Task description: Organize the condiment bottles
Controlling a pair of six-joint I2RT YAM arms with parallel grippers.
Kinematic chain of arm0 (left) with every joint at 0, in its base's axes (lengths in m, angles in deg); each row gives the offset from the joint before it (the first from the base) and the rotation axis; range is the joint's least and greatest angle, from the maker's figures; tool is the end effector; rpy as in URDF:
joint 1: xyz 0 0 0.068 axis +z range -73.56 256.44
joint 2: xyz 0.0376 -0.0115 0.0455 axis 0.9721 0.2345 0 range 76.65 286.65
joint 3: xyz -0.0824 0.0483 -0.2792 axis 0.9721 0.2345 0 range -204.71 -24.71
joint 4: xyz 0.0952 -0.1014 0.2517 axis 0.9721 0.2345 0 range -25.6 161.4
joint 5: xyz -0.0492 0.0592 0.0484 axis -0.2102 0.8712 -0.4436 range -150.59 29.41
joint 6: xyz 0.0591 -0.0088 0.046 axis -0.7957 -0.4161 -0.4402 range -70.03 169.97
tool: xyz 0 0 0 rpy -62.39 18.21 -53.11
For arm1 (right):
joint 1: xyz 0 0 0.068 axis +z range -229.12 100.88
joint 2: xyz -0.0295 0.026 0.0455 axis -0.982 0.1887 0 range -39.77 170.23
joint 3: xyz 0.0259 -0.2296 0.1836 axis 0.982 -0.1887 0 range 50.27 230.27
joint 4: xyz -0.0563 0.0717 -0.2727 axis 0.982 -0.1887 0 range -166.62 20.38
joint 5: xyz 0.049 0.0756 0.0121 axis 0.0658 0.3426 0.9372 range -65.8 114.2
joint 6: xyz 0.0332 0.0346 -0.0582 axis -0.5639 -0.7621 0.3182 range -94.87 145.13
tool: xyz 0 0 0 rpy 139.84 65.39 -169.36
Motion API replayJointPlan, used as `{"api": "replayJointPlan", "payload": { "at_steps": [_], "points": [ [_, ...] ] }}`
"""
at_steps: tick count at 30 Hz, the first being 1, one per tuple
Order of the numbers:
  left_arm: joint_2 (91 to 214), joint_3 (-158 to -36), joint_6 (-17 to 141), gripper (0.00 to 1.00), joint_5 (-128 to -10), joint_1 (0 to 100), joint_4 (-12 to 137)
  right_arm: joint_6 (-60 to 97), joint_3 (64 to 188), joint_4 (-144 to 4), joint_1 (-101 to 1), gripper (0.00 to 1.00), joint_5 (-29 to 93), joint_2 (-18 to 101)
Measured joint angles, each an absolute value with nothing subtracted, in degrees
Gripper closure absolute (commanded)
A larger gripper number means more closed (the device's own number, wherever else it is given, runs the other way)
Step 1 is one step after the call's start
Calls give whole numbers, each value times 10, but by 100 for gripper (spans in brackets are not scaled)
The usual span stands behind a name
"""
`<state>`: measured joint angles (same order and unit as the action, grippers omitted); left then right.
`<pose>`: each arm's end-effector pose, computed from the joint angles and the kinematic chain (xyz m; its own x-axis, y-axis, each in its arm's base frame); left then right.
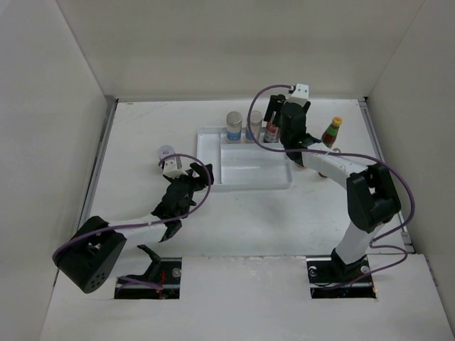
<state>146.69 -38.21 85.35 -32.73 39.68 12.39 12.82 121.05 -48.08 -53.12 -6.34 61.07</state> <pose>0.2199 -0.1273 0.1784 -0.1419 -0.5328 -0.8342 0.0905 0.8322 -0.5470 0.4342 0.1759 0.2916 -0.1143 0.1486 -0.9823 0.1007 0.9854 0.1374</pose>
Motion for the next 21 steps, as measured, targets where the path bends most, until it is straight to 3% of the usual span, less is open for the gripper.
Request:
{"api": "replayJointPlan", "payload": {
  "at_steps": [6,8,9,11,12,14,16,21],
  "points": [
    [1469,-393,853,21,-316,398,146,93,1130,-473,-531,6,-68,483],
    [1468,-399,852,21,-309,398,156,66,1081,-460,-531,12,-70,424],
    [1468,-402,851,21,-306,398,163,51,1055,-456,-531,21,-70,394],
    [1461,-412,850,20,-295,398,192,21,1004,-450,-530,65,-70,345],
    [1455,-418,849,19,-288,398,211,4,976,-448,-529,81,-68,323],
    [1436,-440,849,17,-268,396,264,-26,921,-448,-521,90,-59,283],
    [1419,-470,849,15,-246,396,318,-51,868,-455,-501,86,-51,245],
    [1397,-559,848,10,-198,423,462,-93,748,-459,-437,37,-33,151]
  ]
}}
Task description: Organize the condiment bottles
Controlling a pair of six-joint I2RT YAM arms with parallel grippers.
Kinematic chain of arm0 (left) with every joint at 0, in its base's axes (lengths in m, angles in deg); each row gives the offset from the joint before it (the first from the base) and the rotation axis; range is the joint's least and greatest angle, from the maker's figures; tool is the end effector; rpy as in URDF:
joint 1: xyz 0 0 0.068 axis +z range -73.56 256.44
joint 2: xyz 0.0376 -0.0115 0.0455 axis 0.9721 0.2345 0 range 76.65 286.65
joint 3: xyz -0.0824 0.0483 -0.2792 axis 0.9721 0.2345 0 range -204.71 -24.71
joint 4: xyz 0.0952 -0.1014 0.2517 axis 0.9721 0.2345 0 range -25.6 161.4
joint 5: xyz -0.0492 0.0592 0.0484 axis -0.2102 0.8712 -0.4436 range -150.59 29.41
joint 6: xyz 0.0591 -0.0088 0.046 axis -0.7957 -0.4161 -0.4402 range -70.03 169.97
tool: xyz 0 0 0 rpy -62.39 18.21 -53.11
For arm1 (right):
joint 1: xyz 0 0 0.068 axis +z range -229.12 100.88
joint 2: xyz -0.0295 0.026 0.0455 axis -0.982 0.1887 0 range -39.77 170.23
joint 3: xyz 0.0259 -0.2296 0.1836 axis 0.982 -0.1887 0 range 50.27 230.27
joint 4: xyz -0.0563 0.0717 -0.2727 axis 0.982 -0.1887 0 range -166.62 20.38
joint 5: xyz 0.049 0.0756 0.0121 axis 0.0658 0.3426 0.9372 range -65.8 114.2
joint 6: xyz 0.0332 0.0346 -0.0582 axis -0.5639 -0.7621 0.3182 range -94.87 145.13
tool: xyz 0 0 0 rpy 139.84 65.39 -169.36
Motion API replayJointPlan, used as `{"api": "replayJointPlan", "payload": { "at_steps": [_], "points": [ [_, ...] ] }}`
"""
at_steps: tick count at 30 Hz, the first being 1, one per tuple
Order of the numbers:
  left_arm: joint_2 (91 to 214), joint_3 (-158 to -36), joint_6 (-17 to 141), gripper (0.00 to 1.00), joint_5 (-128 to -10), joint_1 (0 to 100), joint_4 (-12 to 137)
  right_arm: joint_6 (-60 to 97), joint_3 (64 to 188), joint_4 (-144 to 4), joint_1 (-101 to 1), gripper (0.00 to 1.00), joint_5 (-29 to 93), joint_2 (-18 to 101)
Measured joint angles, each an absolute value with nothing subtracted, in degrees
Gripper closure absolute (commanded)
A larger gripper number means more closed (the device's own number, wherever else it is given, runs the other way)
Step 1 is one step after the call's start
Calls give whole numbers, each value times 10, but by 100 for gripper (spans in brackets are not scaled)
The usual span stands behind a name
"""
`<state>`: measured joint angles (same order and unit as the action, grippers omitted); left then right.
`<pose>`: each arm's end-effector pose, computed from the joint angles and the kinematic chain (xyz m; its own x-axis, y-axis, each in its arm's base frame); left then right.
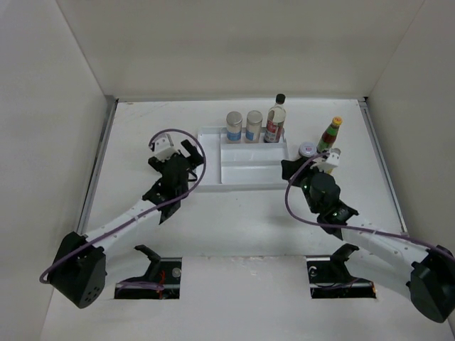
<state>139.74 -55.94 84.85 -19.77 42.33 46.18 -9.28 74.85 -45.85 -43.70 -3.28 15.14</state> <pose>0.2486 -0.1183 0.2475 -0.1022 -0.4534 -0.8854 -0.1949 0.8820 -0.4291 0.2209 0.1212 0.2475 -0.1563 0.5041 -0.8494 -0.0635 0.8530 0.5180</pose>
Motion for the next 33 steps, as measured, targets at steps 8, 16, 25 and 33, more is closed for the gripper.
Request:
{"api": "replayJointPlan", "payload": {
  "at_steps": [8,16,25,33],
  "points": [
    [1504,-670,840,13,-175,536,579,-107,700,-442,-423,12,21,124],
    [1617,-717,814,13,-192,571,596,-109,700,-419,-413,10,61,152],
    [1661,-739,795,41,-200,578,586,-109,700,-418,-408,9,69,153],
    [1644,-723,788,63,-208,579,577,-109,700,-417,-409,9,69,131]
  ]
}}
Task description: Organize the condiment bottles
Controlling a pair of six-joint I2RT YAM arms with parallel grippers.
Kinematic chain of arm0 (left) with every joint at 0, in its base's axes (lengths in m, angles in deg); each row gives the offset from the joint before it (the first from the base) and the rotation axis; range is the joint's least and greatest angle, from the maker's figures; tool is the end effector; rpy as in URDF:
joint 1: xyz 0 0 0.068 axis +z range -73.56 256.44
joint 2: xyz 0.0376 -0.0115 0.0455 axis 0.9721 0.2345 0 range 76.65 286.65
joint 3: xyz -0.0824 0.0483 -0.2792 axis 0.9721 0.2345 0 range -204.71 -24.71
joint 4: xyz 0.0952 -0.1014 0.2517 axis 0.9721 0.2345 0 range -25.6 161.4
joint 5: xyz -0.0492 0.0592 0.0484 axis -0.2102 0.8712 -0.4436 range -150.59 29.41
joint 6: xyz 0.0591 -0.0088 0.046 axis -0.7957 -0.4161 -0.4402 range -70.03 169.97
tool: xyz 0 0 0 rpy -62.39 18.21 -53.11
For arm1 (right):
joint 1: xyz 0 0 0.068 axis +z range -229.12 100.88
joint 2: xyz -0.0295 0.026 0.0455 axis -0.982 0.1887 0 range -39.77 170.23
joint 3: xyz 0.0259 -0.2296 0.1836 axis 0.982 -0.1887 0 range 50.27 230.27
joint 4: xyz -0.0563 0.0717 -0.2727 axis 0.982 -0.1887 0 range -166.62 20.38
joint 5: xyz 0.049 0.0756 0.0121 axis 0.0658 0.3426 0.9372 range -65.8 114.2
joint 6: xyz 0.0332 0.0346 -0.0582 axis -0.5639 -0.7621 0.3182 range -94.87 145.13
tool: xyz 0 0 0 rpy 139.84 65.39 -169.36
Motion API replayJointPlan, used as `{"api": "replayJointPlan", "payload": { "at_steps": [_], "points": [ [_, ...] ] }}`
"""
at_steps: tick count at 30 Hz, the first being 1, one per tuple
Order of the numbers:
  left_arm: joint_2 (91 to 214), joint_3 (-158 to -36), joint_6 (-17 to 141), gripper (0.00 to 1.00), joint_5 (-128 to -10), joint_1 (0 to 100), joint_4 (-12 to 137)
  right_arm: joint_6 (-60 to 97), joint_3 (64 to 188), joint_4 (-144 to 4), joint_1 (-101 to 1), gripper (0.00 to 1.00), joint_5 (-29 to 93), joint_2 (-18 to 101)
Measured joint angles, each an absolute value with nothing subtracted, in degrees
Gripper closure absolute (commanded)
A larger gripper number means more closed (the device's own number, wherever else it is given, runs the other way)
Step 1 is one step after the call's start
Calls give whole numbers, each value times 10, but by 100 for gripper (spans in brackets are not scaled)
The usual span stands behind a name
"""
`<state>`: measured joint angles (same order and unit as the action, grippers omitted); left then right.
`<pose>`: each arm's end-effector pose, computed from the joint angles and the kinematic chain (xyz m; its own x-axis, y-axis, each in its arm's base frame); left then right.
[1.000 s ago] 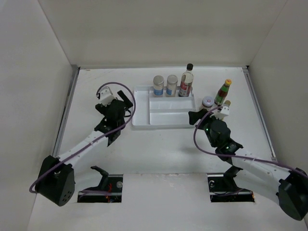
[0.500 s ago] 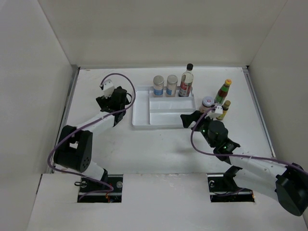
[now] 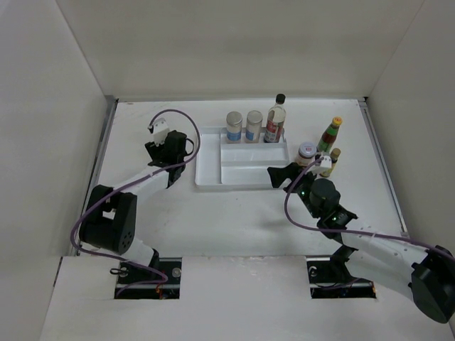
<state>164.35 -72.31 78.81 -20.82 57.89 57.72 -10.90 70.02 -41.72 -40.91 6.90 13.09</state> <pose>0.3526 -0.0755 0.2027 -0.3313 -0.2798 -0.9011 -0.4810 0.8717 -0.0939 0.2018 0.1349 0.2313 -0.2683 0.5036 -0.8212 -0.2475 0.7878 0.5640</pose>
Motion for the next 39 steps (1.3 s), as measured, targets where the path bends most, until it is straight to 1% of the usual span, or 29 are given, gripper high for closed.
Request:
{"api": "replayJointPlan", "payload": {
  "at_steps": [5,8,10,13,19,24,32,36,37,39],
  "points": [
    [1567,-711,769,63,-202,551,588,-109,700,-417,-410,9,67,131],
    [1531,-719,752,63,-193,509,572,-109,699,-417,-412,9,62,130],
    [1531,-739,744,63,-191,474,559,-109,696,-417,-413,9,60,127],
    [1563,-782,737,63,-197,424,543,-110,688,-417,-415,8,53,119],
    [1681,-875,735,63,-241,361,520,-109,685,-417,-416,8,45,120],
    [1767,-927,733,63,-272,345,511,-109,681,-418,-419,8,43,111],
    [1835,-941,728,61,-283,344,509,-110,681,-418,-423,8,36,105],
    [1855,-941,725,56,-282,344,501,-110,681,-418,-424,8,36,109],
    [1856,-941,725,54,-283,345,496,-110,681,-418,-424,8,36,110],
    [1856,-941,724,44,-284,345,494,-109,681,-418,-424,8,35,111]
  ]
}}
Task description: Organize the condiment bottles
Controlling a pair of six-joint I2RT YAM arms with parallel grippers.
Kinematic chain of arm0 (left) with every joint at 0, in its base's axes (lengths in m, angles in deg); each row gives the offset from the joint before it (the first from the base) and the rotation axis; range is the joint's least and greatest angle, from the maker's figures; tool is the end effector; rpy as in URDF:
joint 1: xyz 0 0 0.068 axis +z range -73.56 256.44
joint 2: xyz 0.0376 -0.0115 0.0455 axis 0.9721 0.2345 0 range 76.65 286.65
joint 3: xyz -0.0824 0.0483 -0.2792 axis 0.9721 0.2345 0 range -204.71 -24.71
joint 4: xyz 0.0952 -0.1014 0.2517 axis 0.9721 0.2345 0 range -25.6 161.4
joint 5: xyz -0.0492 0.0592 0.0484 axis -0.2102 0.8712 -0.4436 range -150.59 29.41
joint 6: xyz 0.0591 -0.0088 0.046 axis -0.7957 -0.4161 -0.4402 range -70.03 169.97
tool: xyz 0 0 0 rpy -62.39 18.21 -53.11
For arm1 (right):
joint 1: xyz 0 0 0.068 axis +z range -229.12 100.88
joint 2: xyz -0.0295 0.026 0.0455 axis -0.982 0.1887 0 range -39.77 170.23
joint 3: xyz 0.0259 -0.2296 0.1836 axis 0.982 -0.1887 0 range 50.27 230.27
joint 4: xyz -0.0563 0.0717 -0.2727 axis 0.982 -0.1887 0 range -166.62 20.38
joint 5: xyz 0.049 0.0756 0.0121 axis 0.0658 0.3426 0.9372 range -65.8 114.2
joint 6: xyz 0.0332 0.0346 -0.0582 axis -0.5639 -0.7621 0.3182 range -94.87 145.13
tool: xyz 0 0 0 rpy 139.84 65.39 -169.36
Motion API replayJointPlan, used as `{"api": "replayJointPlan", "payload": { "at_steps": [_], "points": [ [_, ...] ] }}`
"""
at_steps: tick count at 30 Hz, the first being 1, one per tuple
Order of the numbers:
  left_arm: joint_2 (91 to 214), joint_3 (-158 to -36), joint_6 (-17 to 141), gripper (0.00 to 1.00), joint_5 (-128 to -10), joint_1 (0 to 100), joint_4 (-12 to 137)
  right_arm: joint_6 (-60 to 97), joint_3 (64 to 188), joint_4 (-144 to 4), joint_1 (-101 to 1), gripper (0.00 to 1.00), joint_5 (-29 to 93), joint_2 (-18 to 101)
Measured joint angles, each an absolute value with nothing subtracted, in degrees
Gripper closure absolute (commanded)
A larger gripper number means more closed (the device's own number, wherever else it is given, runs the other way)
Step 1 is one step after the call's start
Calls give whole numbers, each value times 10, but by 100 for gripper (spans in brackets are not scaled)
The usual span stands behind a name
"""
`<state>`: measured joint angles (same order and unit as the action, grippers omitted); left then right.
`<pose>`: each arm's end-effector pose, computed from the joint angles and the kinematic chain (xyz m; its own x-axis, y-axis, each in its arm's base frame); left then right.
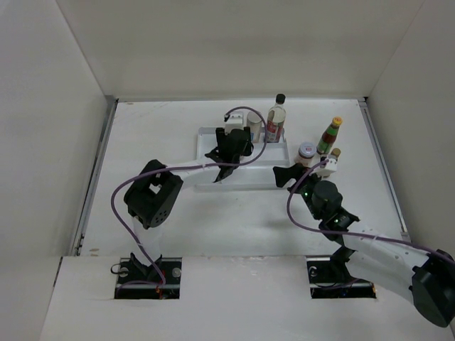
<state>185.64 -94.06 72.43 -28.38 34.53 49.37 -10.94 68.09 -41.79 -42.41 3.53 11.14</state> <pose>0.3782 -0.2941 0.2037 -0.3646 -0.1070 -0.9250 0.0708 0.9873 -0.1421 0.2003 0.1214 0.2254 -0.2229 0.5211 -0.8239 -0.1811 0.8083 0.5602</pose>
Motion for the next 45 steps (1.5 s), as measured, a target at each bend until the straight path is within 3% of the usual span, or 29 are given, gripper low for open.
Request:
{"api": "replayJointPlan", "payload": {
  "at_steps": [5,10,20,28,35,45],
  "points": [
    [1855,-928,725,11,-281,345,467,-109,681,-418,-424,6,34,113],
    [1805,-875,726,0,-276,344,453,-109,681,-421,-427,5,28,129],
    [1557,-653,747,0,-249,337,325,-98,793,-510,-427,8,-51,188],
    [1475,-461,804,0,-235,375,299,-47,935,-620,-488,6,-136,271],
    [1455,-412,835,0,-237,397,265,-16,1040,-721,-540,7,-164,391],
    [1439,-410,848,0,-241,391,236,-11,1076,-770,-579,7,-171,478]
  ]
}}
